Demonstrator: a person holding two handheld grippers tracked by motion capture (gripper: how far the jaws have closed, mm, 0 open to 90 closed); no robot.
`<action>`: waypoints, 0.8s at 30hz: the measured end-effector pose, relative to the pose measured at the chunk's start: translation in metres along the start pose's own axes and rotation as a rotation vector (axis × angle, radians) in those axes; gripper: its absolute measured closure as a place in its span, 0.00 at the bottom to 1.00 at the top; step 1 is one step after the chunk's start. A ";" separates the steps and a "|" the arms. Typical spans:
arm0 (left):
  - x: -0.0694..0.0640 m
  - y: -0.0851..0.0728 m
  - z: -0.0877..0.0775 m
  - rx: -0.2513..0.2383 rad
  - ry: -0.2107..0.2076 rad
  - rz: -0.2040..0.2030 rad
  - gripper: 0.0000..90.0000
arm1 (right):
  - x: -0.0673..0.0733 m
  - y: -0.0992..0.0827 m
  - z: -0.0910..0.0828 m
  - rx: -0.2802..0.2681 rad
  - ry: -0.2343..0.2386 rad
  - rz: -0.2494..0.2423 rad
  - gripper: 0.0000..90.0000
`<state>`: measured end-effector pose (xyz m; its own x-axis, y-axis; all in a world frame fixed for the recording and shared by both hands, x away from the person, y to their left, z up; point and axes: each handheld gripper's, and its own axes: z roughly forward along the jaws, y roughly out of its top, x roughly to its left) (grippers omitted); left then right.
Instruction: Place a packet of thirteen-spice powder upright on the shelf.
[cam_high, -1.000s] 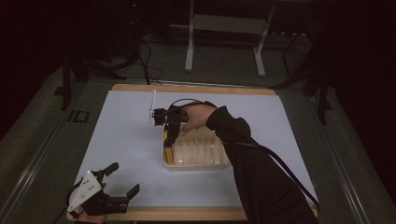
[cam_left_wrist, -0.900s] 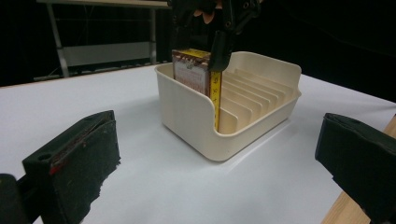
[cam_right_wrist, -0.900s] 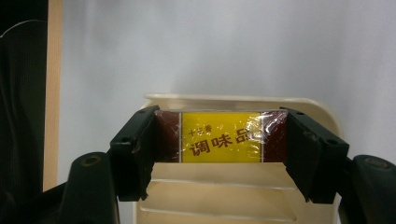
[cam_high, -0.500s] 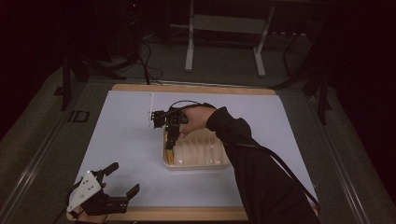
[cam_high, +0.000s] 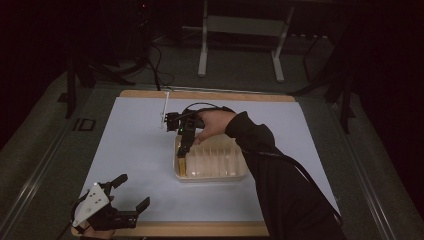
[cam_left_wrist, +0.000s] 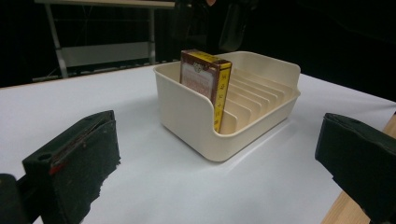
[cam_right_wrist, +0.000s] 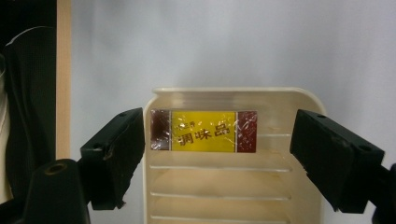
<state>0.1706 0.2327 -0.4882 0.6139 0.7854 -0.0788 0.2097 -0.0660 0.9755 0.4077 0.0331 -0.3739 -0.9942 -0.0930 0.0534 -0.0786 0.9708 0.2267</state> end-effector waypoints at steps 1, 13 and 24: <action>0.000 0.000 0.000 0.000 0.001 -0.001 0.00 | 0.000 -0.001 -0.001 -0.011 -0.003 -0.002 0.20; 0.000 0.000 0.000 0.001 0.001 0.001 0.00 | 0.004 -0.017 -0.034 -0.042 -0.051 0.030 0.15; 0.000 0.000 0.001 0.002 0.001 -0.001 0.00 | -0.001 -0.043 -0.047 -0.066 -0.053 0.071 0.14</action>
<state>0.1713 0.2317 -0.4885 0.6127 0.7863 -0.0791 0.2113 -0.0665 0.9752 0.4151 -0.0190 -0.3379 -0.9997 -0.0104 0.0202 -0.0041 0.9578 0.2875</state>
